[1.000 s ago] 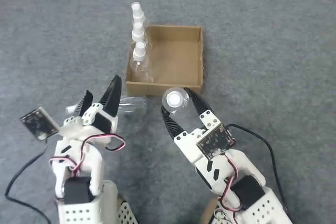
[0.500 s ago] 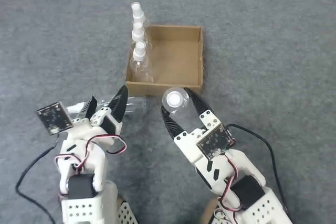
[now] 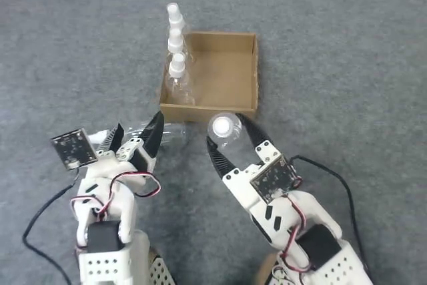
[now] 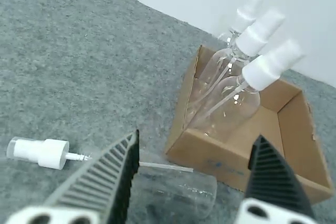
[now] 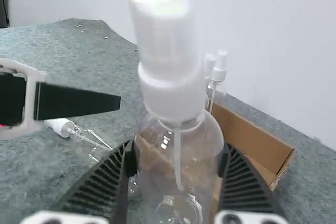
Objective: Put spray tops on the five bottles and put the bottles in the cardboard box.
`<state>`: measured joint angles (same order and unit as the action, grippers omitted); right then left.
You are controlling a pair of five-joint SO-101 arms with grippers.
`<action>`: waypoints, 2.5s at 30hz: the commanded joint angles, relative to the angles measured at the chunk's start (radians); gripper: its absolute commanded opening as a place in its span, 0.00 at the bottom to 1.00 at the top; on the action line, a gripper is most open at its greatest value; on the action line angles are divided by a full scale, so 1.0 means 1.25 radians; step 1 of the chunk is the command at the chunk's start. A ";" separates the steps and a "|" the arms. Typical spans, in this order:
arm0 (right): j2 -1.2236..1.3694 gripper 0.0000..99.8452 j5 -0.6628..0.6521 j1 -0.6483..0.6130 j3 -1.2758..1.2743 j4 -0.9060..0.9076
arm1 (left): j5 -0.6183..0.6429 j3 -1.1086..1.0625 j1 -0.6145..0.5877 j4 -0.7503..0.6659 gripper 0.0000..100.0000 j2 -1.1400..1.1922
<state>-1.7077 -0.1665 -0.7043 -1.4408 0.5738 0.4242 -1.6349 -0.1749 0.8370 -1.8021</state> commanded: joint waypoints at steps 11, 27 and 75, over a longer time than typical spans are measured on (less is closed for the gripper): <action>0.337 0.12 -0.004 0.062 0.314 0.003 | -0.006 0.008 -0.006 0.001 0.32 -0.020; 0.700 0.12 -0.005 0.101 0.466 -0.157 | -0.006 0.008 -0.006 0.001 0.32 -0.020; 1.367 0.12 0.145 0.228 0.814 -0.460 | -0.006 0.008 -0.052 0.000 0.32 -0.020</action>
<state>-0.0077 -0.0836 -0.4327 -0.5355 0.0245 0.4242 -1.6349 -0.2348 0.8370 -1.8021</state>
